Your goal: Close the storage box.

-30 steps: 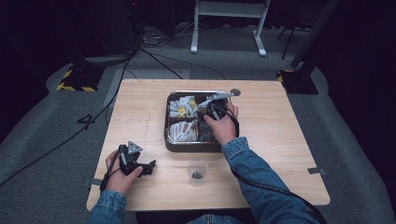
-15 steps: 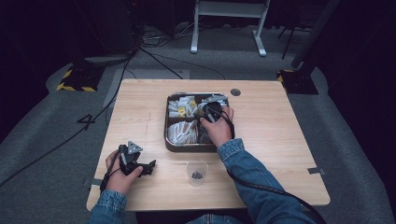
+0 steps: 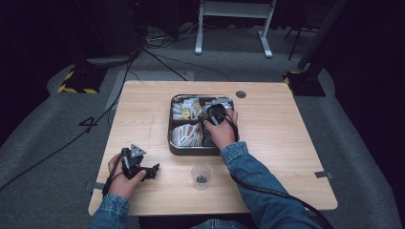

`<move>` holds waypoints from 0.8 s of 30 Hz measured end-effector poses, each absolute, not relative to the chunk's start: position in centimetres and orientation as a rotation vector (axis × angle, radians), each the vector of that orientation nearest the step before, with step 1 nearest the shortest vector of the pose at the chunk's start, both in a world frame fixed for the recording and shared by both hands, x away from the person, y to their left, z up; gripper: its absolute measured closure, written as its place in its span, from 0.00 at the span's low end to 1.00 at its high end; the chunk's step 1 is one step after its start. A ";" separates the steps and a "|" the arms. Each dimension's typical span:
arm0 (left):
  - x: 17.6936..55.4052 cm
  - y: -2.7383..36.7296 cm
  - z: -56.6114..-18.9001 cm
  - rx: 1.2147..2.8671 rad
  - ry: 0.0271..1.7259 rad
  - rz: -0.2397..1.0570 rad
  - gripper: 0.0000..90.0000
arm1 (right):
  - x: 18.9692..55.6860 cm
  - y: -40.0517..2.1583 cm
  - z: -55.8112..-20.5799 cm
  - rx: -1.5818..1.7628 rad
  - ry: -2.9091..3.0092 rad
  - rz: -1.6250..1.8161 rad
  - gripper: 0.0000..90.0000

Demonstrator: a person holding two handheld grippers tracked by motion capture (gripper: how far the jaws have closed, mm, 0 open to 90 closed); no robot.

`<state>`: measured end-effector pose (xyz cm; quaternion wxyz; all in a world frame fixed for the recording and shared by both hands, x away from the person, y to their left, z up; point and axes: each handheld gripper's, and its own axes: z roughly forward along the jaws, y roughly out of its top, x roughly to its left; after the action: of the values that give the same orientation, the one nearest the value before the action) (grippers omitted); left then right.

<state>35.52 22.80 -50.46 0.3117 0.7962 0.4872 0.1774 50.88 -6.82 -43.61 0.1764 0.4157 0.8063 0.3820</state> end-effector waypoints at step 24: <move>35.5 22.8 -50.5 2.101 1.286 0.468 0.04 | 51.3 -6.5 -44.1 1.210 2.270 1.098 0.64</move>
<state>35.51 22.79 -50.45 0.3115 0.7962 0.4874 0.1774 51.31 -6.53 -44.12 0.1714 0.4263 0.7995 0.3869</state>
